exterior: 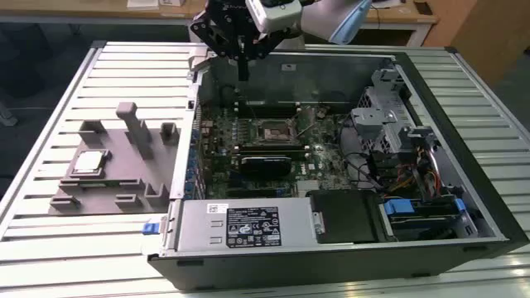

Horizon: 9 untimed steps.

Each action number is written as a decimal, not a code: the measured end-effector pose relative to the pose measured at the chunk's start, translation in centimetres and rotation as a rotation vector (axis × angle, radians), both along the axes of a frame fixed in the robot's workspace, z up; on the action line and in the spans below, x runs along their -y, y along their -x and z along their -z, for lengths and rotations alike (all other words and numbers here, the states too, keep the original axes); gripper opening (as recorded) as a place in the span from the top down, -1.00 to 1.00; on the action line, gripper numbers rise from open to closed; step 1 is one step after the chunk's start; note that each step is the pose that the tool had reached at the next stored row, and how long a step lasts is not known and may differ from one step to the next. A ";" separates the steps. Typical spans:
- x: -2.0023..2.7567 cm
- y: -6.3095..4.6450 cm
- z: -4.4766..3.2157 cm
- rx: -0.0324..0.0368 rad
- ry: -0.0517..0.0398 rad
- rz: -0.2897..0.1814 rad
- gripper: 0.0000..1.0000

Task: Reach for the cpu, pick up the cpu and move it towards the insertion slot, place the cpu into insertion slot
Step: 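Reach for the cpu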

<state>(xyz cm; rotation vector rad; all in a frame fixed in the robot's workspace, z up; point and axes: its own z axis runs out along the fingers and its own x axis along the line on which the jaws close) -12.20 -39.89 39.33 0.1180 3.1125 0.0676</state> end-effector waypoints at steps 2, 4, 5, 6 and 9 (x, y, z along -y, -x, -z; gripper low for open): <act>0.00 0.0 0.00 0.0000 0.0000 0.000 0.79; 0.00 0.0 0.00 0.0000 0.0000 0.000 0.79; 0.00 0.0 0.00 0.0000 0.0000 0.000 0.79; 0.00 0.0 0.00 0.0000 0.0000 0.000 0.79; 0.00 0.0 0.00 0.0000 0.0000 0.000 0.79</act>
